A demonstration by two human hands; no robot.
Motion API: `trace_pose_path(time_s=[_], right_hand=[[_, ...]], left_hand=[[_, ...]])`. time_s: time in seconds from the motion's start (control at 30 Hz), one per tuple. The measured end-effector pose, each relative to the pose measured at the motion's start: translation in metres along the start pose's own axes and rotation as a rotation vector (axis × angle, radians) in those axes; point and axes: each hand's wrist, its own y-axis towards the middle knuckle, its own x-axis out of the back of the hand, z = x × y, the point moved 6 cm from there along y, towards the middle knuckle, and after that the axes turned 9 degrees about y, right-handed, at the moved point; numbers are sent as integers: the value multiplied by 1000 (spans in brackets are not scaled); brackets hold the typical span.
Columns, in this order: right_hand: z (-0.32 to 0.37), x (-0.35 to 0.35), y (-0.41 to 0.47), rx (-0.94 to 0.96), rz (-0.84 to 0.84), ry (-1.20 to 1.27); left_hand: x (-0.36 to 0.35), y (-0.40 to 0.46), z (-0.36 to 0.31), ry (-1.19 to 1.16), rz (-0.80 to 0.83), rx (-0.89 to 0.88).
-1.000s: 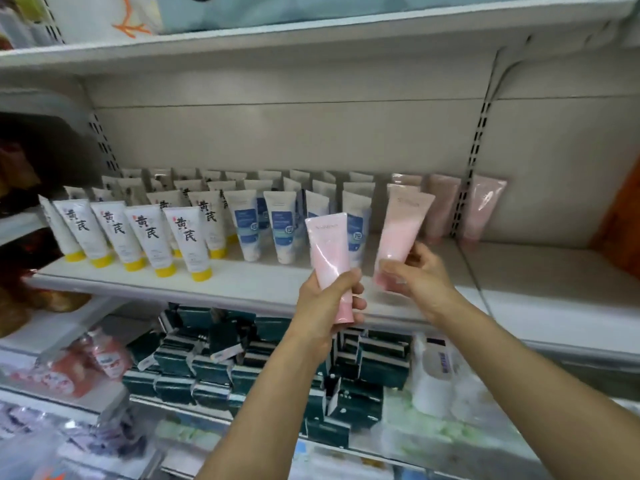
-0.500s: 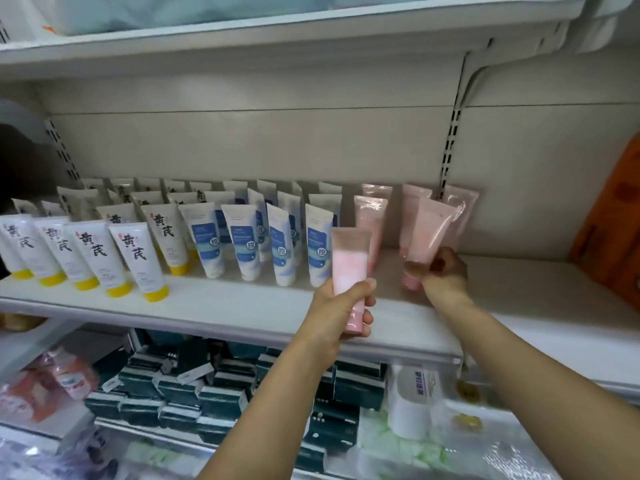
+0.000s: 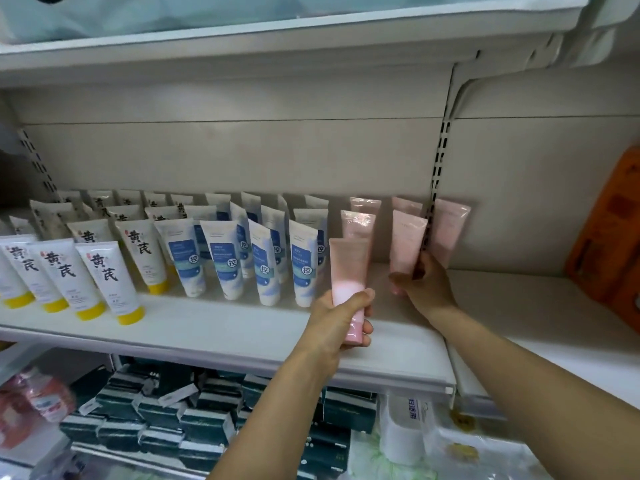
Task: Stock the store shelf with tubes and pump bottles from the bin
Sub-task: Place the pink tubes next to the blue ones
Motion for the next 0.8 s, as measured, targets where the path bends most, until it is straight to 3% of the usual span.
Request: trace_pose_path(time_s=[0.33, 0.63, 0.8], right_hand=[[-4, 4, 1, 13, 54, -53], [9, 36, -21, 34, -138, -76], [31, 30, -51, -11, 69, 192]], left_hand=[[-15, 2, 3, 3, 13, 4], [-30, 5, 8, -103, 30, 41], [-43, 9, 13, -47, -10, 48]])
